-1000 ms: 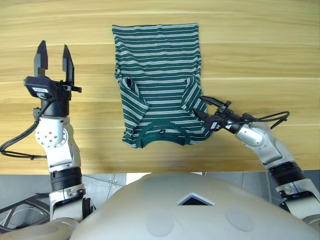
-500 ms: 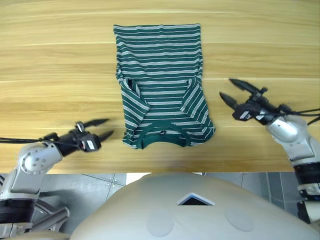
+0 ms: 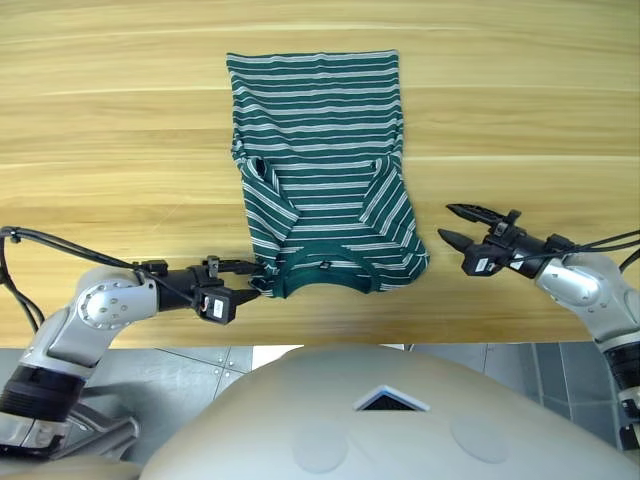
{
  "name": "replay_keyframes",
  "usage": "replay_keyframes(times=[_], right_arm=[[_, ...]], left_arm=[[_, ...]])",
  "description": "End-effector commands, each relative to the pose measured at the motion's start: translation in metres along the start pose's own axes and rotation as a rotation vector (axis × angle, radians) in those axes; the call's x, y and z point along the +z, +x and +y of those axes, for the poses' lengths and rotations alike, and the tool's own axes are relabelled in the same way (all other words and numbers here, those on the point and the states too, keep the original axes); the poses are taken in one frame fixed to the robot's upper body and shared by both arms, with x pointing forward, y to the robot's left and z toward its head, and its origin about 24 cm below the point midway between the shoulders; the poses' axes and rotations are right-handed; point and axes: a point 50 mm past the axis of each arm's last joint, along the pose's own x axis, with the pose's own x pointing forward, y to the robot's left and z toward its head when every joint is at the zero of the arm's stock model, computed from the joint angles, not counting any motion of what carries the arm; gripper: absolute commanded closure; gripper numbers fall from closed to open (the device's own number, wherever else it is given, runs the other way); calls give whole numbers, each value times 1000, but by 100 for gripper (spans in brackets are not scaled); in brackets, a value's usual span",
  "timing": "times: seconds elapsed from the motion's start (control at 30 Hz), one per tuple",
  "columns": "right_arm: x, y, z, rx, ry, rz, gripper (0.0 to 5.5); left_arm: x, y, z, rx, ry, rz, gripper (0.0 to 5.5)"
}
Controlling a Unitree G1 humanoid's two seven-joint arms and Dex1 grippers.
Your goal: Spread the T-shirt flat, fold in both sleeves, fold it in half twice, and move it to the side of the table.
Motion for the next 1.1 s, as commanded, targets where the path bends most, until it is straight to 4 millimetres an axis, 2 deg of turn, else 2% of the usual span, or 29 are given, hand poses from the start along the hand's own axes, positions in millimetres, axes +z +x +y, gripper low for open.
replay_keyframes(times=[0.03, 0.17, 0.33, 0.6, 0.8, 1.1], right_arm=[[-2, -9, 27, 168, 35, 35, 298], [4, -3, 33, 195, 47, -6, 298], [9, 0, 35, 227, 45, -44, 298], [17, 6, 37, 302, 3, -109, 294], [15, -6, 34, 366, -22, -104, 294], [18, -3, 31, 401, -38, -135, 294]], left_arm=[[-11, -1, -3, 0, -17, 72, 332], [-12, -1, 3, 67, -14, 61, 332], [-7, 6, -5, 53, -33, 17, 332], [1, 20, -8, 40, -21, -61, 466], [-3, 19, -10, 48, -38, -45, 545], [-4, 14, -11, 138, -79, -28, 546]])
